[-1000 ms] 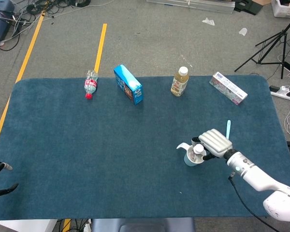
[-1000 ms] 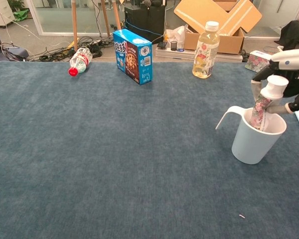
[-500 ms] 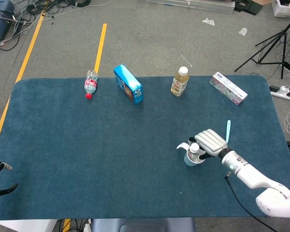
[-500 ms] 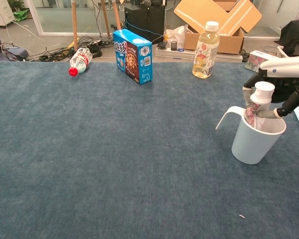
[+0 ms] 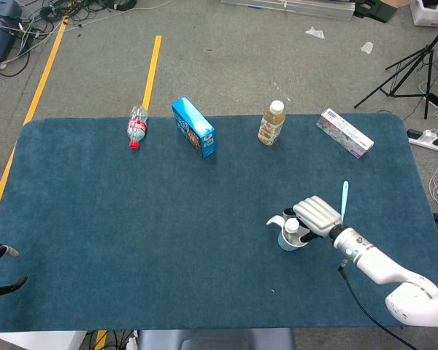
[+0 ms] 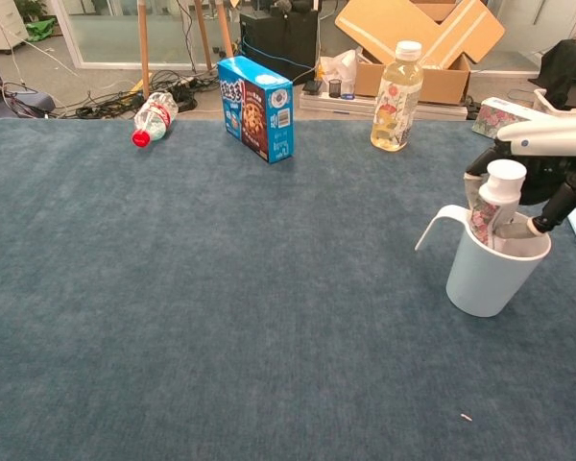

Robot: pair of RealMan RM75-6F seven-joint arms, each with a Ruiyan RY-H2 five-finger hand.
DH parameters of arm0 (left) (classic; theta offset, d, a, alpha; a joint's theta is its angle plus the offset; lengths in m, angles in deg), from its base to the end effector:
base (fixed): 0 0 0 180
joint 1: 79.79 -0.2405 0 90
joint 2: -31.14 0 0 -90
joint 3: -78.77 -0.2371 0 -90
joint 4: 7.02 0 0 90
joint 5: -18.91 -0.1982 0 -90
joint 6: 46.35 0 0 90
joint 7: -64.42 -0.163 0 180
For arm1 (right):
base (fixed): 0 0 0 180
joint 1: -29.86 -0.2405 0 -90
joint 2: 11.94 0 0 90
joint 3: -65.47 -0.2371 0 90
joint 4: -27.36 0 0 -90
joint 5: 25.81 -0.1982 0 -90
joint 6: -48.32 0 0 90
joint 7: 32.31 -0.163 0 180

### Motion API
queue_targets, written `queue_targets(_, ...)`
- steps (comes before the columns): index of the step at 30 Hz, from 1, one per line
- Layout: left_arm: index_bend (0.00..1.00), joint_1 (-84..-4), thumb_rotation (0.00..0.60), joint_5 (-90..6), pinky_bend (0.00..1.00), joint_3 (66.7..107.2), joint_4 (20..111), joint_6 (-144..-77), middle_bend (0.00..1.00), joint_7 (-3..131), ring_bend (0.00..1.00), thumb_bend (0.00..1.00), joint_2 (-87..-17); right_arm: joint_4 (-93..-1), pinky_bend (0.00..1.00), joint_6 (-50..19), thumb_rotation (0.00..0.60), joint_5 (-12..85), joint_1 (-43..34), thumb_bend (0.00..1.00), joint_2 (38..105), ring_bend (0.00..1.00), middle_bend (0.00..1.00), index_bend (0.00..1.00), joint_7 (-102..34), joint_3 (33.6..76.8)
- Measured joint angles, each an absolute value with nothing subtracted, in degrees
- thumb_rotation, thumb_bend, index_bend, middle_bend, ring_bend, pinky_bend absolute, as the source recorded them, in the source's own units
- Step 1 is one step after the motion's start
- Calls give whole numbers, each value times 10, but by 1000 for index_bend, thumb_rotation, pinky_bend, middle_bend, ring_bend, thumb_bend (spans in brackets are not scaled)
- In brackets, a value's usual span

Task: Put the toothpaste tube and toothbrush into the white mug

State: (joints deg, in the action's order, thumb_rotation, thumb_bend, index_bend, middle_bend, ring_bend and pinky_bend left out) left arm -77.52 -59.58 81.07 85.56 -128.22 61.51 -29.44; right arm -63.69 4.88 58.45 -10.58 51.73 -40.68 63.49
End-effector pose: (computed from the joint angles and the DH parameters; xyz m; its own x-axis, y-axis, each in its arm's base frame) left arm -0.3251 0.1799 0.1798 0.4721 0.0901 0.8769 0.8625 0.1583 -0.4806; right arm -0.1916 -0.3241 0.0678 0.5188 -0.4466 0.7290 -0.8347 -0.4488 0.3191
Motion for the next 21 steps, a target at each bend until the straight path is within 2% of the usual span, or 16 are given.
queue_targets(10,433,-775,600,-594,352,811,856,-1281,403,614,307,0,-295,-631,1000,42,600,594,-106,180,519,1000,1000,421,-424,638)
queue_targets(21,433,-774,600,-592,352,811,855,-1278,403,613,307,0,-295,-636,1000,21,600,608,-102,177,507,1000,1000,392,-446,639)
